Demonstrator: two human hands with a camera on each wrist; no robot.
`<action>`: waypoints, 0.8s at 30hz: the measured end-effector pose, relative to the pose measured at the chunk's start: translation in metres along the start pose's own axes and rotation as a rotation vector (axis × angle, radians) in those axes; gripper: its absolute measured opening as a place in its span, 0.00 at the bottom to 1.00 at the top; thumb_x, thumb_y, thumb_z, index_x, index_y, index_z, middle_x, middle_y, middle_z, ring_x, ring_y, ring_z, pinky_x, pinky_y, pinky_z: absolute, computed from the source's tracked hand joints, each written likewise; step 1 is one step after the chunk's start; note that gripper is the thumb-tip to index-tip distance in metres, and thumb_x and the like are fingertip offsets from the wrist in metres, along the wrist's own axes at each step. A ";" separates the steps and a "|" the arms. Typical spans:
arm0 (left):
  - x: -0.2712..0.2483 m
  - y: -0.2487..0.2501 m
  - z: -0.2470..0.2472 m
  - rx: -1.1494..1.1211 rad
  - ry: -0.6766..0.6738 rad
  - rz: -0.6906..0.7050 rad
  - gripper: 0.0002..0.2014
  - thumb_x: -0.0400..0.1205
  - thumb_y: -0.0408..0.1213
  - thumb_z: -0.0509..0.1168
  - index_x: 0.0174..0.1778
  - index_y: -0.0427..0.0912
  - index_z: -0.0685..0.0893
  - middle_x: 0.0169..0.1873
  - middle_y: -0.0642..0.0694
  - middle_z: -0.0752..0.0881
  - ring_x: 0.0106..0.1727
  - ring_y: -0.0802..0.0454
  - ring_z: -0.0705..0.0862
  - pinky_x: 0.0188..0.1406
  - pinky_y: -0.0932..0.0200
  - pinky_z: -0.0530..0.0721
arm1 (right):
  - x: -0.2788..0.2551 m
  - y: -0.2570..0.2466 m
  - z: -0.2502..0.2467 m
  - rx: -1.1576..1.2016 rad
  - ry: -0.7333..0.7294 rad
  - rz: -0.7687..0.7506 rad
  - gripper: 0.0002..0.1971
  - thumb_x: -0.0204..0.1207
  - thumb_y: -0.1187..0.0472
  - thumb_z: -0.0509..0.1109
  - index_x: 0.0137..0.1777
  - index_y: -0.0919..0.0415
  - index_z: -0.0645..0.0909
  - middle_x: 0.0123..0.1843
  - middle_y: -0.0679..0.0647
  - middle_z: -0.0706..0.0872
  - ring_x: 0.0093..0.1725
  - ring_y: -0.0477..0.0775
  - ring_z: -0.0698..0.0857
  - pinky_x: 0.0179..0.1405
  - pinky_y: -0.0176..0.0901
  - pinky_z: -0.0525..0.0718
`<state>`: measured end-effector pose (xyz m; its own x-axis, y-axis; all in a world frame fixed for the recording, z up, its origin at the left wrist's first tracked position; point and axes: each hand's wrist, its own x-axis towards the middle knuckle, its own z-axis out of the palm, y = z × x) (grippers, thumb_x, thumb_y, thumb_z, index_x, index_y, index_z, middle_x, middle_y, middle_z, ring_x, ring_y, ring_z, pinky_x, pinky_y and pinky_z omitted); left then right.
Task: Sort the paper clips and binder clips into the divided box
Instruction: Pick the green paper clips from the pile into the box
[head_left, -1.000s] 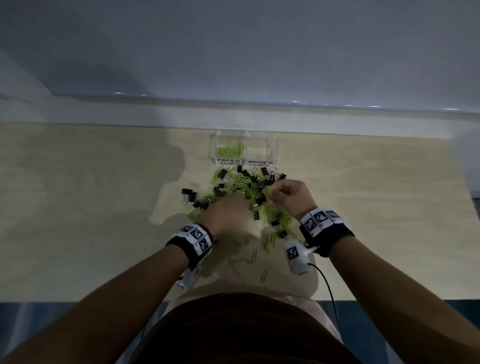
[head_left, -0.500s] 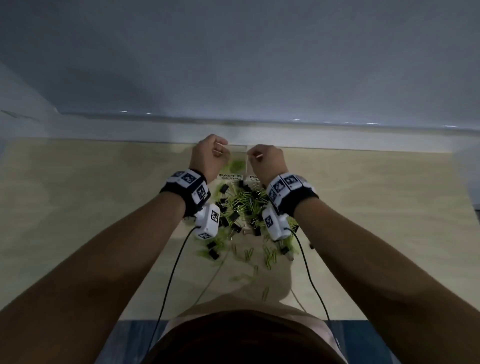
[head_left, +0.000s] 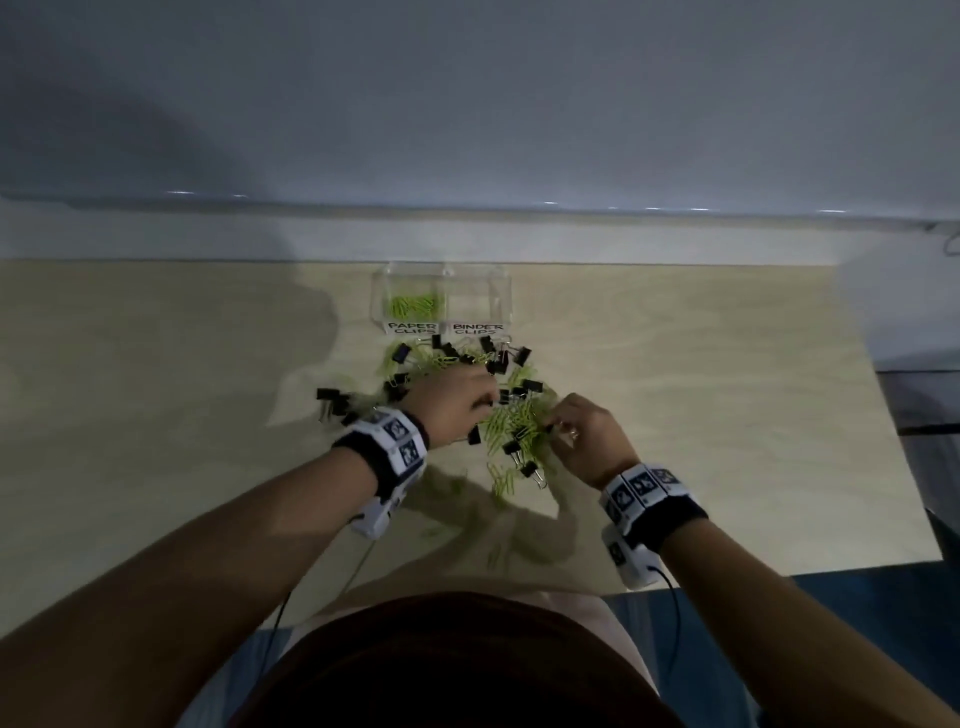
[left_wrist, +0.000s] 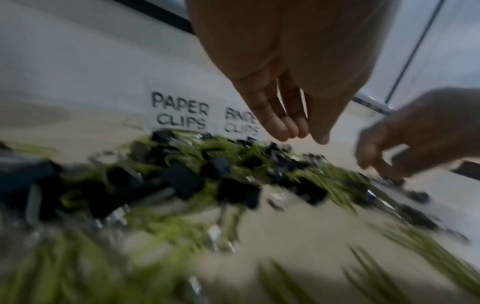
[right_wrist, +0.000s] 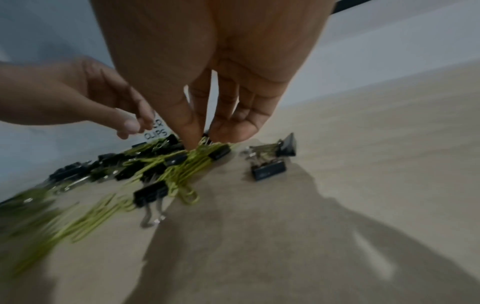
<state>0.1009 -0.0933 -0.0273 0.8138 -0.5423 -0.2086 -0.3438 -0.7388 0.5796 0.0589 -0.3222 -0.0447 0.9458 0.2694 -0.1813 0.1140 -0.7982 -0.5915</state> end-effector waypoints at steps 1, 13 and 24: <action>-0.003 0.005 0.011 0.027 -0.058 0.031 0.07 0.82 0.40 0.64 0.53 0.45 0.82 0.51 0.52 0.81 0.47 0.57 0.78 0.53 0.55 0.83 | -0.001 -0.004 0.003 -0.021 -0.028 -0.011 0.09 0.67 0.68 0.72 0.47 0.59 0.86 0.45 0.56 0.83 0.39 0.58 0.84 0.41 0.49 0.86; -0.020 0.005 0.034 0.155 -0.069 0.043 0.11 0.83 0.38 0.61 0.60 0.42 0.81 0.58 0.48 0.79 0.62 0.49 0.74 0.59 0.55 0.77 | 0.006 -0.029 0.018 0.087 0.063 0.040 0.10 0.72 0.74 0.66 0.41 0.64 0.87 0.44 0.57 0.90 0.41 0.52 0.86 0.48 0.40 0.85; -0.012 0.028 0.059 0.208 -0.144 0.148 0.16 0.81 0.29 0.62 0.65 0.38 0.79 0.63 0.43 0.78 0.66 0.47 0.74 0.65 0.51 0.79 | 0.007 -0.011 0.013 -0.086 0.005 0.063 0.08 0.66 0.73 0.69 0.43 0.65 0.86 0.44 0.60 0.82 0.41 0.61 0.82 0.41 0.45 0.82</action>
<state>0.0538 -0.1309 -0.0556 0.6779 -0.6906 -0.2520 -0.5549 -0.7055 0.4409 0.0604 -0.3047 -0.0495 0.9535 0.2145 -0.2118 0.0796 -0.8568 -0.5094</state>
